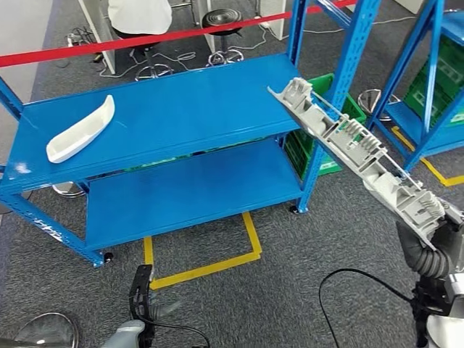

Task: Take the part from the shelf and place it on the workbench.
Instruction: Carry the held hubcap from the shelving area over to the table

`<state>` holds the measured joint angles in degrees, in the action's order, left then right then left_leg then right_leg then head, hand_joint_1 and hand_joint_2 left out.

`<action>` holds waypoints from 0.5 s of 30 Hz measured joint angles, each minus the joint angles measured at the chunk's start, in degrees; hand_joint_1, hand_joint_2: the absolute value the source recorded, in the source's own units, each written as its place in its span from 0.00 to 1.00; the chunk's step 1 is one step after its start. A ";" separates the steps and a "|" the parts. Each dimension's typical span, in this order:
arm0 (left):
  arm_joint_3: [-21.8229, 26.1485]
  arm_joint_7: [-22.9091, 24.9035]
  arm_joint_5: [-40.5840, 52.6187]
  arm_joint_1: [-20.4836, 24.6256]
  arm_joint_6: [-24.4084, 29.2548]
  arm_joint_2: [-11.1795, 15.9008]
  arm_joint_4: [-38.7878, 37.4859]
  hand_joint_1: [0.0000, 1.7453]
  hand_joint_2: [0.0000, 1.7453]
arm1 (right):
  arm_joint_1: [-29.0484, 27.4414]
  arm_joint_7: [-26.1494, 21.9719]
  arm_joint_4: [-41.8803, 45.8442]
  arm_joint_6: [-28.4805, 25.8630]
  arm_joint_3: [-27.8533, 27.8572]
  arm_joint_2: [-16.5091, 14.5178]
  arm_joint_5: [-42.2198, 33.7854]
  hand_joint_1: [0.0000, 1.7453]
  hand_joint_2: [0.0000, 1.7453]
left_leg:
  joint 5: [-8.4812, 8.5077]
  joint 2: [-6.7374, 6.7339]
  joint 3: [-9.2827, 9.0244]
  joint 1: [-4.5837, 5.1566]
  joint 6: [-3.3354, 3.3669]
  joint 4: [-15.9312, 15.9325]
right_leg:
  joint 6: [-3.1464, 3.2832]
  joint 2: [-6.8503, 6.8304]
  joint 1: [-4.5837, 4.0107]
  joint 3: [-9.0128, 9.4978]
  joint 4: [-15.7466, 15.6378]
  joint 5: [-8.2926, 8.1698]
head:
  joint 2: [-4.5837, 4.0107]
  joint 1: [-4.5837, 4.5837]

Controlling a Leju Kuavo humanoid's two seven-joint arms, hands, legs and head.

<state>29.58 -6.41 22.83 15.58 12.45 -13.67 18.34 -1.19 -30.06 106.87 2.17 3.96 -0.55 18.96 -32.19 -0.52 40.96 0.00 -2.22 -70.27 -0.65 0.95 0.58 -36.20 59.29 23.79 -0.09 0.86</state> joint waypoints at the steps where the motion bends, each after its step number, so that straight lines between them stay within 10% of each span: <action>1: -0.09 0.02 0.17 -0.01 -0.06 0.06 -0.01 0.00 1.00 | -0.07 -0.36 0.01 0.04 0.07 -0.03 -0.21 1.00 1.00 | -0.66 0.17 0.16 0.15 0.33 -2.27 | 0.08 0.78 -0.16 -0.96 0.01 -0.75 | 0.00 0.01; 3: -0.38 0.05 0.52 0.01 -0.30 0.15 -0.02 0.00 1.00 | -0.30 -1.19 0.21 0.06 0.32 -0.18 -0.81 1.00 1.00 | 1.22 0.59 -2.13 0.63 1.50 -1.34 | 0.18 2.35 -0.51 -2.79 0.01 -2.25 | 0.00 0.01; 6: -1.66 -0.68 4.68 -1.07 -1.98 0.11 0.24 0.00 1.00 | -1.39 -2.42 1.46 -2.50 1.29 -1.15 0.13 1.00 1.00 | 3.05 4.07 -10.00 1.54 4.10 9.02 | -0.01 4.37 -0.72 -4.78 -0.10 -4.31 | 0.00 -0.04; 8: -4.16 -1.81 11.02 -6.36 -4.18 -1.01 2.92 0.00 1.00 | -5.80 -4.68 4.30 -5.67 4.08 -2.62 -0.39 1.00 1.00 | 2.36 5.46 -12.75 1.95 4.58 13.26 | -0.61 5.11 -0.47 -4.83 -0.53 -5.26 | 0.00 0.10; 10: -7.60 -0.16 12.97 -15.64 -6.44 -2.60 10.12 0.00 1.00 | -10.55 -7.84 8.16 -3.38 9.97 -4.99 -2.65 1.00 1.00 | 3.19 4.00 -12.85 1.95 4.22 14.23 | -1.28 5.68 -0.41 -4.88 -0.99 -5.89 | 0.00 0.28; 12: -9.80 3.46 10.59 -24.27 -8.33 -3.65 18.53 0.00 1.00 | -10.49 -8.91 9.88 1.10 14.68 -7.38 -0.95 1.00 1.00 | 4.29 1.47 -12.15 1.57 4.29 14.63 | -1.85 3.88 -0.72 -6.27 1.05 -3.05 | 0.00 0.12; 15: -10.19 5.88 9.55 -29.49 -10.75 -4.84 27.25 0.00 1.00 | -7.78 -6.63 8.53 -3.00 11.92 -8.43 2.96 1.00 1.00 | 6.01 -1.75 -10.04 1.37 4.45 14.71 | -2.89 -0.52 -0.23 -8.50 11.32 5.35 | 0.00 -0.05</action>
<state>19.39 -0.53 32.38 -13.91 1.70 -18.51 45.59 -8.97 -36.69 115.40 -0.83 15.87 -8.98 21.92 -26.18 -2.27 30.92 1.38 2.22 -55.56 -3.55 0.43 0.35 -44.69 70.60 29.14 -0.09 0.81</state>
